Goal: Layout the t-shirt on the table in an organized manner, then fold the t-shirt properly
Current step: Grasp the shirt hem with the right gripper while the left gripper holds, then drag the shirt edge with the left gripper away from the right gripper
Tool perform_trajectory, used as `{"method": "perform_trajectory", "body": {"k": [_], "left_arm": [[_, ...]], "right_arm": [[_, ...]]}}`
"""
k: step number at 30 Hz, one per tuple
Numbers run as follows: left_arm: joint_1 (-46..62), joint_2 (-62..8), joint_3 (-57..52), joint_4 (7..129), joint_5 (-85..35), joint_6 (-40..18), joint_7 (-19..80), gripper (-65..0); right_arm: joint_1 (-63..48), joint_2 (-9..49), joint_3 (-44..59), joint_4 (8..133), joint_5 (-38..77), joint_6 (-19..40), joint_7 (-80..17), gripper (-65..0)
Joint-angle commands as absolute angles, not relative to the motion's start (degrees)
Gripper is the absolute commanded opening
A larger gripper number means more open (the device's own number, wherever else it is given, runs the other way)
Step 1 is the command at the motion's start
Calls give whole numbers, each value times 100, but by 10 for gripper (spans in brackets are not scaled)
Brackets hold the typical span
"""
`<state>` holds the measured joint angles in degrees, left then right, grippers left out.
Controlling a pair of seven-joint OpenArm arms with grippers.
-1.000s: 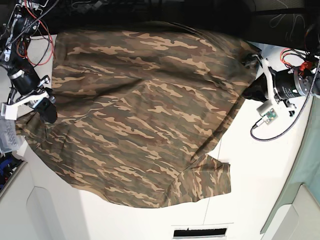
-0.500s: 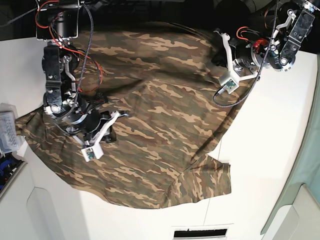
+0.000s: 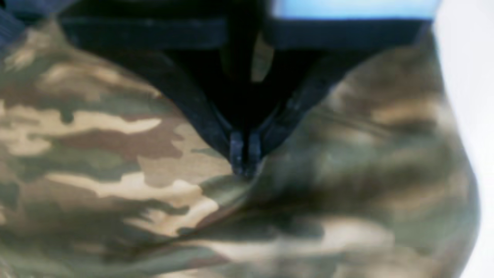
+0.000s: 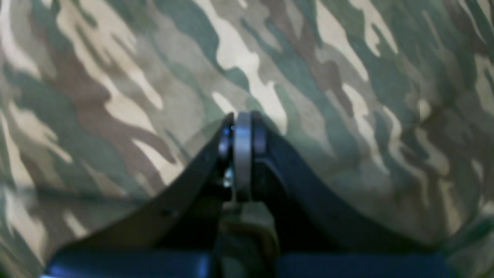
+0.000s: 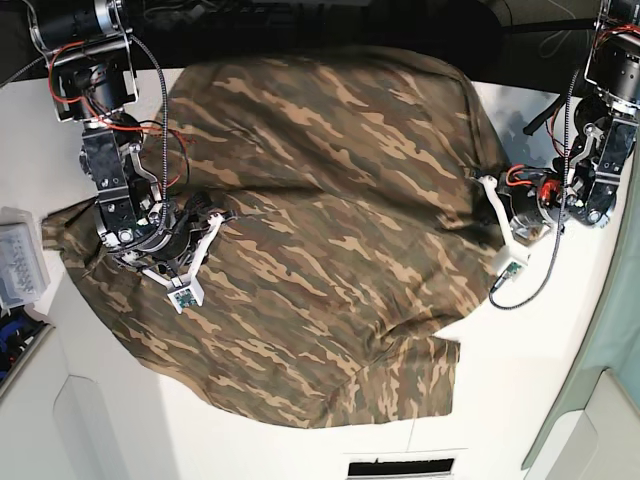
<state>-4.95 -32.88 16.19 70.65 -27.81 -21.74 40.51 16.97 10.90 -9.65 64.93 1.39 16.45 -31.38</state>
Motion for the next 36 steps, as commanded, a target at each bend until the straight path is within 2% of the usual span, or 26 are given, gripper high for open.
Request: {"method": "perform_trajectory", "body": {"k": [1, 9, 15, 23, 30, 33, 36], "left_arm": [[-624, -3380, 1627, 6873, -2432, -2014, 4429, -650], [-1946, -3273, 1627, 5690, -2427, -2014, 4287, -650], [-2766, -2749, 1627, 5061, -2327, -2014, 4219, -650], [-2985, -2012, 1732, 4873, -2003, -2016, 4219, -650], [-3225, -2130, 1907, 5041, -2213, -2014, 4390, -650], [-3201, -2414, 1907, 5610, -2486, -1962, 4477, -595], [-3203, -2724, 1907, 6045, -2722, -1839, 4637, -480]], "right_arm": [[1824, 1111, -954, 6606, 148, 1568, -3122, -650], [1549, 1256, -897, 6615, 145, 1199, -3280, -650], [919, 1253, -384, 6956, 150, 1170, -3297, -650], [-340, 1253, 362, 8340, 523, 1179, -3306, -650], [-432, 1251, 617, 8562, 784, 1177, -3264, -650], [-432, 1249, 637, 8576, 910, 1179, -3256, -650], [-429, 1216, 637, 8576, 947, 1179, -3253, -650]]}}
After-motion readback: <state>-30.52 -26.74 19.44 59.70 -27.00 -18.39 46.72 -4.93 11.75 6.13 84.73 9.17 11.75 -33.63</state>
